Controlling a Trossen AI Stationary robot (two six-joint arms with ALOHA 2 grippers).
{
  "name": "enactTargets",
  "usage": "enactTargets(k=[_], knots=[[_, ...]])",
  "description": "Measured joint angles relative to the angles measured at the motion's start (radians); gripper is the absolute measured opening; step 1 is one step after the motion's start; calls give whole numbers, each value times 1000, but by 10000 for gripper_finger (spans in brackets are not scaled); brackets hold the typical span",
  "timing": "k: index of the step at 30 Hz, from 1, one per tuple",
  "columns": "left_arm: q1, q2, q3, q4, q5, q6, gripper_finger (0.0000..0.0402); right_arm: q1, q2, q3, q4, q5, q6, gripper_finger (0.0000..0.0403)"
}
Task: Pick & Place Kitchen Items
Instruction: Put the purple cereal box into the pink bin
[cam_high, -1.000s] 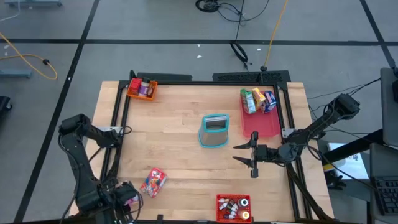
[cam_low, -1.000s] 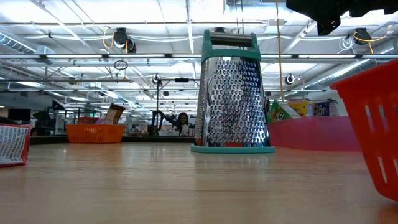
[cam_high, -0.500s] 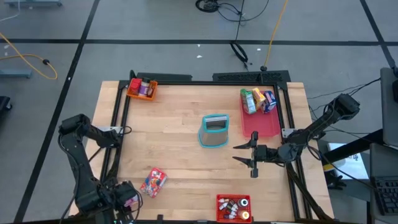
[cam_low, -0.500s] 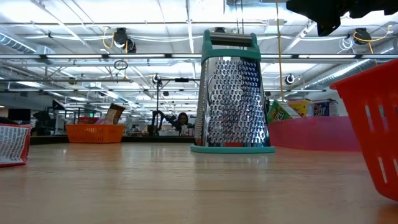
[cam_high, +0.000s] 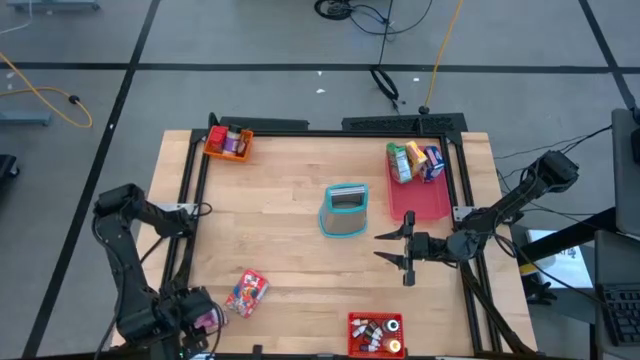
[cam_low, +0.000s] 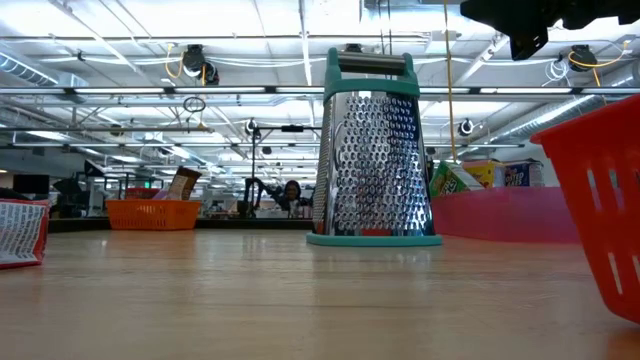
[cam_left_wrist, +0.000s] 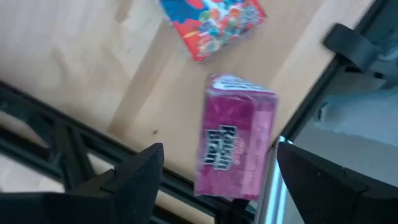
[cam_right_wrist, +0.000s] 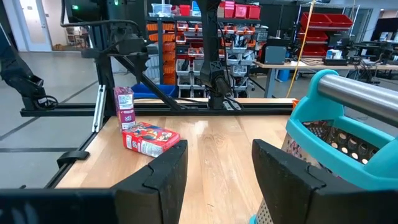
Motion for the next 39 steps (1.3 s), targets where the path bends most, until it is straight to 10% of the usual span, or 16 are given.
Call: enactTargets(k=[39], knots=[[-80, 1, -88, 113, -80, -72, 319, 0, 0, 0, -7, 2, -3, 171]])
